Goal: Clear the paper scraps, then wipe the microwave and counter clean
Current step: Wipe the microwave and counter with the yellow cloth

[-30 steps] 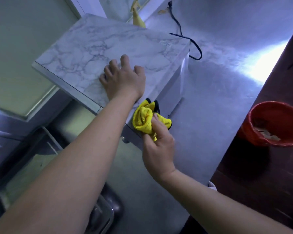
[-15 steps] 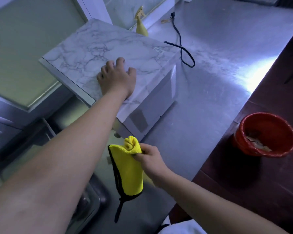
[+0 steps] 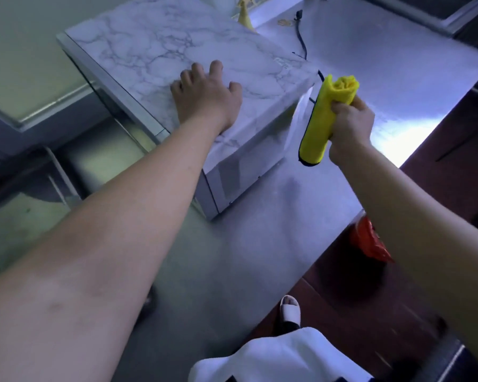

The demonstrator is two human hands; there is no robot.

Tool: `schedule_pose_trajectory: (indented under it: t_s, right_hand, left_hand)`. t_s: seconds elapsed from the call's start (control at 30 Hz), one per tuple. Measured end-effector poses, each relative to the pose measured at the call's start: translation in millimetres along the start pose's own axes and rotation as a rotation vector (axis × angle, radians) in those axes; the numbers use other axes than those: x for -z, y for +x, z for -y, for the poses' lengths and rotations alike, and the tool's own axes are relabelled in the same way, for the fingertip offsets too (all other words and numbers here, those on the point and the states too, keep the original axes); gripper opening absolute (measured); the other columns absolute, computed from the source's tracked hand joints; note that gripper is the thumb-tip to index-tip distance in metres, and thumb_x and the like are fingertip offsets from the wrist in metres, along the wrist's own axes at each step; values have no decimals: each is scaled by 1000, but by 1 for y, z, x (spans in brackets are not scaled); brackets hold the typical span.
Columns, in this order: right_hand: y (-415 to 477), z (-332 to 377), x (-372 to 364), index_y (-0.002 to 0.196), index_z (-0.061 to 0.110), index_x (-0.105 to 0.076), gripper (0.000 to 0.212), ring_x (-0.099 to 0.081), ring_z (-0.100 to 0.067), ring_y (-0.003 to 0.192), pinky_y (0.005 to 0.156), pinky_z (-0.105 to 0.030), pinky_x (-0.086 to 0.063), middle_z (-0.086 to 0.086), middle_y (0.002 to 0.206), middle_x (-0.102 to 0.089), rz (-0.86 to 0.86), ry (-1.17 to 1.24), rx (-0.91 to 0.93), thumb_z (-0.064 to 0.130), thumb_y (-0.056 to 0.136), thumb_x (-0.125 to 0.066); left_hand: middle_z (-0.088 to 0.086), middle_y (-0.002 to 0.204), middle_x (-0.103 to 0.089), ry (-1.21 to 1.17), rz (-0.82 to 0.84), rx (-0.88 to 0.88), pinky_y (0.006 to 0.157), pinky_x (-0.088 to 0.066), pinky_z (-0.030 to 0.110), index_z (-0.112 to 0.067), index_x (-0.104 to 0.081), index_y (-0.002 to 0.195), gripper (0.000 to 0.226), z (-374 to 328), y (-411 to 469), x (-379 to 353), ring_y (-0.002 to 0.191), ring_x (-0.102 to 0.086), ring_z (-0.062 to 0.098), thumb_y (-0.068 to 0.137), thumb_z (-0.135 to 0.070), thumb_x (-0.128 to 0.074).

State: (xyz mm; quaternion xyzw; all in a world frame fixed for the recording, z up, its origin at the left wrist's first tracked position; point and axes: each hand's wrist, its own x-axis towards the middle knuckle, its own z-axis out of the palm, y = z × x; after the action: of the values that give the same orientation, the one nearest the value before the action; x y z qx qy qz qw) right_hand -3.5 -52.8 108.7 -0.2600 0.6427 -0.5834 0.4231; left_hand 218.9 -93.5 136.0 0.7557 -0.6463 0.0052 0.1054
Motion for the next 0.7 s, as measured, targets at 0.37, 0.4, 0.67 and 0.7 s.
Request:
schedule_pose_trajectory:
  t_s: [0.37, 0.4, 0.67, 0.7]
  right_hand:
    - [-136, -63, -65, 80, 14, -63, 12, -48, -10, 72, 70, -34, -44, 8, 68, -53, 85, -89, 159, 5, 81, -57]
    - [-157, -72, -70, 81, 13, -61, 8, -47, -10, 71, 68, -36, -44, 3, 66, -52, 106, -111, 164, 6, 81, -56]
    - [-231, -109, -75, 84, 17, -64, 9, -52, -19, 75, 72, -39, -49, -10, 78, -60, 511, -128, -20, 17, 78, -58]
    - [-233, -111, -72, 84, 21, -68, 11, -52, -16, 76, 72, -36, -47, -5, 77, -60, 582, -124, -68, 16, 78, -61]
  left_hand:
    - [14, 145, -41, 29, -16, -30, 106, -25, 48, -22, -41, 141, 55, -1, -3, 2, 132, -35, 35, 93, -46, -29]
    - [14, 146, -40, 30, -14, -32, 106, -25, 48, -21, -41, 141, 55, -2, -4, 2, 133, -35, 36, 93, -46, -29]
    - [16, 147, -36, 29, 23, -48, 107, -24, 49, -20, -38, 143, 57, -1, -6, 6, 133, -33, 36, 94, -46, -26]
    - [16, 148, -36, 27, 30, -52, 107, -24, 50, -19, -38, 143, 56, -1, -6, 8, 134, -33, 36, 95, -46, -26]
